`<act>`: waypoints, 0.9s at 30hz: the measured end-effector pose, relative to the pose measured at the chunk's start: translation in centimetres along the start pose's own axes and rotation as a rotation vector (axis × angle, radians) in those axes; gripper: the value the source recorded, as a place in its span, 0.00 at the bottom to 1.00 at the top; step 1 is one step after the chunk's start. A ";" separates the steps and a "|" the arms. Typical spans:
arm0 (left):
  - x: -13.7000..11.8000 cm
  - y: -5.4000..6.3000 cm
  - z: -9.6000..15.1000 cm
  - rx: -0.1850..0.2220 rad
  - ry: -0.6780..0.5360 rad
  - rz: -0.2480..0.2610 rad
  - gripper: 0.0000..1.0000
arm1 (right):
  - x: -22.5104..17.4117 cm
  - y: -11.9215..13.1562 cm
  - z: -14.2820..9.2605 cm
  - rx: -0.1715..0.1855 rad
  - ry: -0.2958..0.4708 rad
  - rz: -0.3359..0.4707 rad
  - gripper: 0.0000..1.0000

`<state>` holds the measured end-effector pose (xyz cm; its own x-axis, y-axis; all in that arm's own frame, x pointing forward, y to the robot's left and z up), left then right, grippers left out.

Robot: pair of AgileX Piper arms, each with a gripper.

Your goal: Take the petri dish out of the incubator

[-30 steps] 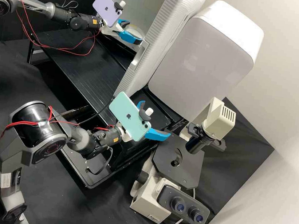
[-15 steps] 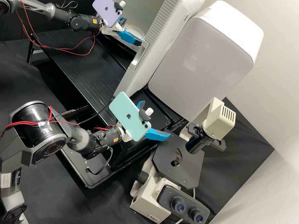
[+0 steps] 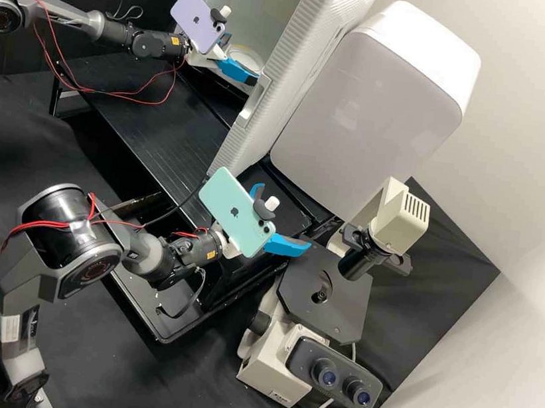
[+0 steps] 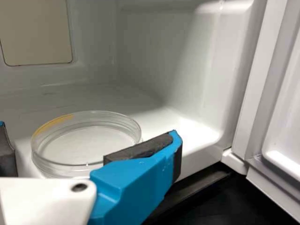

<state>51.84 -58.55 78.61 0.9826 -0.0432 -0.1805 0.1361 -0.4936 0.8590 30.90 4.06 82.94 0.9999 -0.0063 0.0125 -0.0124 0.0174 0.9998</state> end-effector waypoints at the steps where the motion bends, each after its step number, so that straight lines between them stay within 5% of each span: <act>1: 0.0 0.0 0.1 -0.002 0.000 0.000 1.00 | 0.0 0.0 0.0 0.000 0.000 0.000 1.00; 27: 0.3 -0.5 -0.1 0.015 0.012 0.009 1.00 | 0.0 0.0 0.0 0.000 0.000 0.000 1.00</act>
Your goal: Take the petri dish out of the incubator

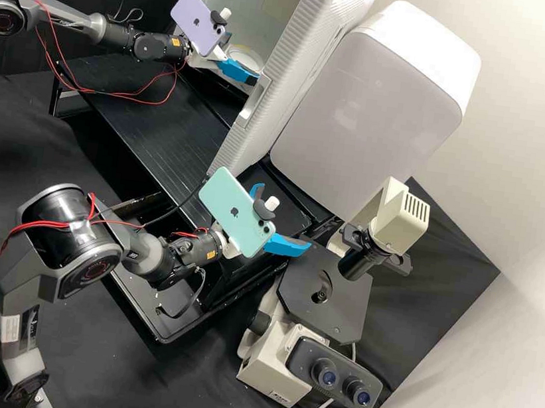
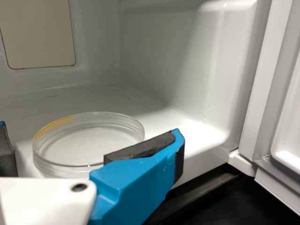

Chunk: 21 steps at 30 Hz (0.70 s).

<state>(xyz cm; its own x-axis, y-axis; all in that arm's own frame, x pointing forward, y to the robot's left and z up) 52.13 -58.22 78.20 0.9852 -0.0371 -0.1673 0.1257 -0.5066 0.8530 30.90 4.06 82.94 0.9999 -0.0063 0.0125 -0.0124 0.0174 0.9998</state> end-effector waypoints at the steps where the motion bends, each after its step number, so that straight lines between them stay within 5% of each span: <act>1: 0.0 0.0 0.0 0.002 0.001 0.001 1.00 | 0.0 0.0 0.0 0.000 0.000 0.000 1.00; 2: 0.0 -0.1 0.0 0.003 0.001 -0.001 1.00 | 0.0 0.0 0.0 0.000 0.000 0.000 1.00; 3: 0.0 -0.2 -0.1 0.000 0.002 0.001 0.00 | 0.0 0.0 0.0 0.000 0.000 0.000 1.00; 21: -0.1 -0.3 -0.1 -0.016 -0.008 0.016 0.00 | 0.0 0.0 0.0 0.000 0.000 0.000 1.00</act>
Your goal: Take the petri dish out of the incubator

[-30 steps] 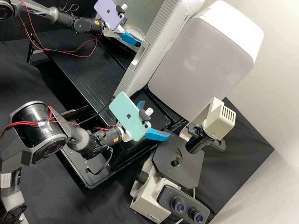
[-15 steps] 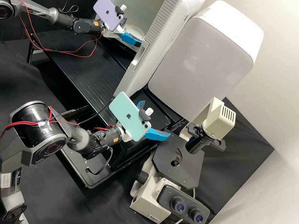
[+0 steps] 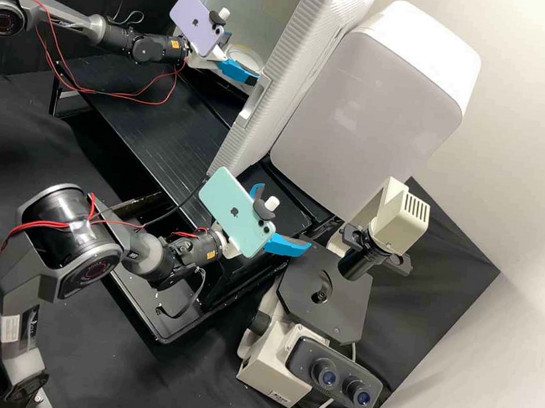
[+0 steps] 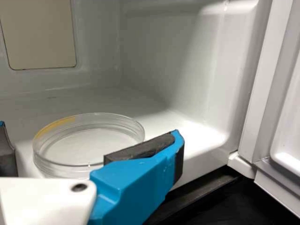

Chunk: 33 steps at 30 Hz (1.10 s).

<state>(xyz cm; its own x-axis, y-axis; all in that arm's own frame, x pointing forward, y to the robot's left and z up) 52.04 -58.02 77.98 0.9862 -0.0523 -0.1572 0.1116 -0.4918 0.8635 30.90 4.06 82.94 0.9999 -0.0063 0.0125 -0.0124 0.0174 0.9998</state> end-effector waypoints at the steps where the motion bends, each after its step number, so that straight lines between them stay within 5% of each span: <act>1: 0.0 0.0 0.0 -0.002 0.000 0.000 0.00 | 0.0 0.0 0.0 0.000 0.000 0.000 1.00; 33: 0.0 0.0 0.1 0.001 -0.006 0.001 0.00 | 0.0 0.0 0.0 0.000 0.000 0.000 1.00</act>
